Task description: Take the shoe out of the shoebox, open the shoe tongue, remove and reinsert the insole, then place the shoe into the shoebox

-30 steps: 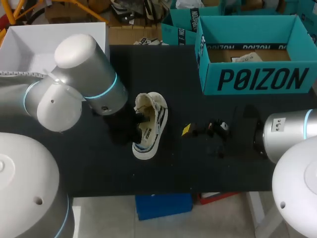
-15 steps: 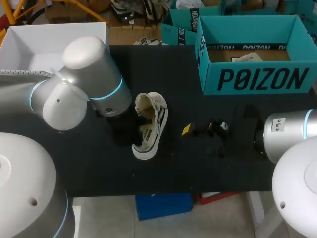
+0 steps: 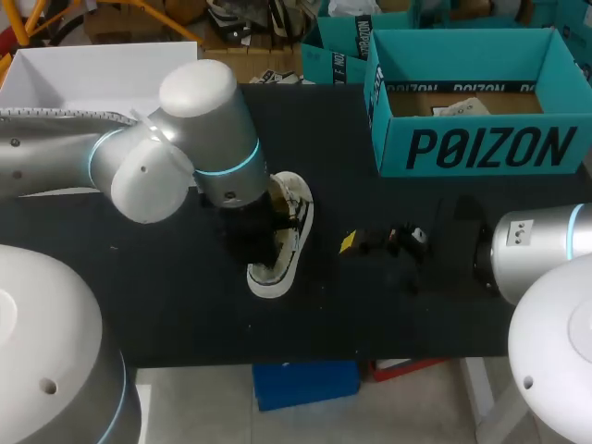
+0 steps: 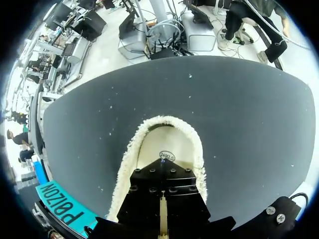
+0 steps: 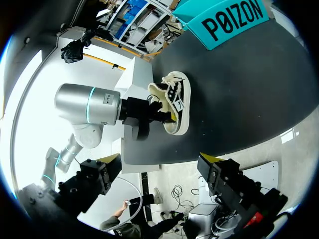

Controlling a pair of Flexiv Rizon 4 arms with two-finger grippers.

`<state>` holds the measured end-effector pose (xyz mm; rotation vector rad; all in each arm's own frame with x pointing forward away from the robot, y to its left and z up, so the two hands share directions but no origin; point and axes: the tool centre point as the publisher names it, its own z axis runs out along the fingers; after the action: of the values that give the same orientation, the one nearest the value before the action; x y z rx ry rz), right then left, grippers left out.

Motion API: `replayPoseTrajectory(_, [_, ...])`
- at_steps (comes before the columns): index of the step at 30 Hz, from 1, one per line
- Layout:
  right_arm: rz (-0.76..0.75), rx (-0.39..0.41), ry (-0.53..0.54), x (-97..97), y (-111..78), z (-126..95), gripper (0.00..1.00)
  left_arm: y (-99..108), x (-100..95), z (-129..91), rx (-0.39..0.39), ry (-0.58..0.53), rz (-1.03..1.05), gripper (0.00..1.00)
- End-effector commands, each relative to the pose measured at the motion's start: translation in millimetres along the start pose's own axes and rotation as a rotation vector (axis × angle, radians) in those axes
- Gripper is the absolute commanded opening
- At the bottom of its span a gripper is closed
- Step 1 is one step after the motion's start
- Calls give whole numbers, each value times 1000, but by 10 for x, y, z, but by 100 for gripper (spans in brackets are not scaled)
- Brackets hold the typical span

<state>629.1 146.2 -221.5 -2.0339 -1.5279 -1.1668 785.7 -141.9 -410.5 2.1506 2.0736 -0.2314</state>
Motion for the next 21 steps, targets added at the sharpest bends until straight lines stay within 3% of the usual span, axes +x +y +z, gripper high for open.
replayPoseTrajectory(1, [13,14,204,-71,-1,-8,100,18,-61,27,1,13,3,0])
replayPoseTrajectory(7, [13,14,204,-71,-1,-8,100,-16,-34,-156,-12,2,5,0])
replayPoseTrajectory(9, [13,14,204,-71,-1,-8,100,-25,-17,-244,-21,12,16,16])
replayPoseTrajectory(12, [13,14,204,-71,-1,-8,100,-33,27,-396,-31,22,23,25])
replayPoseTrajectory(14, [13,14,204,-71,-1,-8,100,-35,60,-497,-50,16,22,39])
replayPoseTrajectory(17, [13,14,204,-71,-1,-8,100,-41,109,-659,-5,-127,-52,41])
replayPoseTrajectory(19, [13,14,204,-71,-1,-8,100,-29,147,-736,-33,-136,-62,42])
replayPoseTrajectory(21, [13,14,204,-71,-1,-8,100,-32,177,-795,-12,-195,-92,47])
